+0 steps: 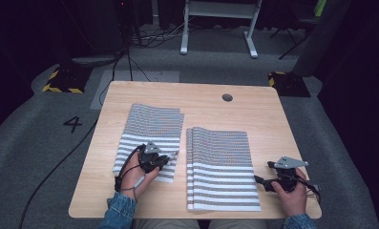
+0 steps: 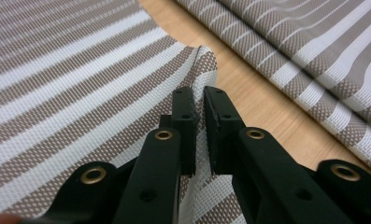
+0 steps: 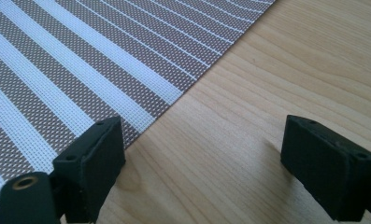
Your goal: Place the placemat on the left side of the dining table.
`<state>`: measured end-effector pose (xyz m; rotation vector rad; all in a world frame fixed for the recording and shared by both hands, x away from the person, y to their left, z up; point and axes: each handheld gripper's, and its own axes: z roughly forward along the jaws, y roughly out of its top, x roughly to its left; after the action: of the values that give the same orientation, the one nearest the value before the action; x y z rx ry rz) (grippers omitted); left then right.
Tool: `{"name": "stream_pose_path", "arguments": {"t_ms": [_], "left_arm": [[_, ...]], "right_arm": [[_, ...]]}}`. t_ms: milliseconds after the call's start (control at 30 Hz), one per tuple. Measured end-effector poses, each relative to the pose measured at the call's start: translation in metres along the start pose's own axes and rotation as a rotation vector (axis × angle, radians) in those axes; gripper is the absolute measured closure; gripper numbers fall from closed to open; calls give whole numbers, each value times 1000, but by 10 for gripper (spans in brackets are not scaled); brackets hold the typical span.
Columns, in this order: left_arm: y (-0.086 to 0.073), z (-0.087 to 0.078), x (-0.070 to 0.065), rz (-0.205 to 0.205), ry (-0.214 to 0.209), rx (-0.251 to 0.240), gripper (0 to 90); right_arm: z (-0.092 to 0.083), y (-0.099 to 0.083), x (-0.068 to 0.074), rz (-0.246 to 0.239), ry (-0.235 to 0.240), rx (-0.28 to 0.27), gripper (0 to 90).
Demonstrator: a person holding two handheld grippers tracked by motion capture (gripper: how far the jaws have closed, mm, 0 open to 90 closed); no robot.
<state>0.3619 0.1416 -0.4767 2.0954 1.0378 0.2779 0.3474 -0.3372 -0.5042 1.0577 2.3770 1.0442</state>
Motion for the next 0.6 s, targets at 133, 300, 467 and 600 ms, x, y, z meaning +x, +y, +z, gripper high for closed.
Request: {"name": "stream_pose_path", "arguments": {"t_ms": [133,300,467,600], "left_arm": [[5,-14,-2,23,27,-72,835],[5,-37,5,38,53,-202,838],[1,-61,17,3,113,-317,847],[0,-77,23,-12,147,-364,848]], "right_arm": [[0,0,0,0,1,0,139],[0,0,0,0,1,0,138],[0,0,0,0,1,0,138],[0,0,0,1,1,0,139]]}}
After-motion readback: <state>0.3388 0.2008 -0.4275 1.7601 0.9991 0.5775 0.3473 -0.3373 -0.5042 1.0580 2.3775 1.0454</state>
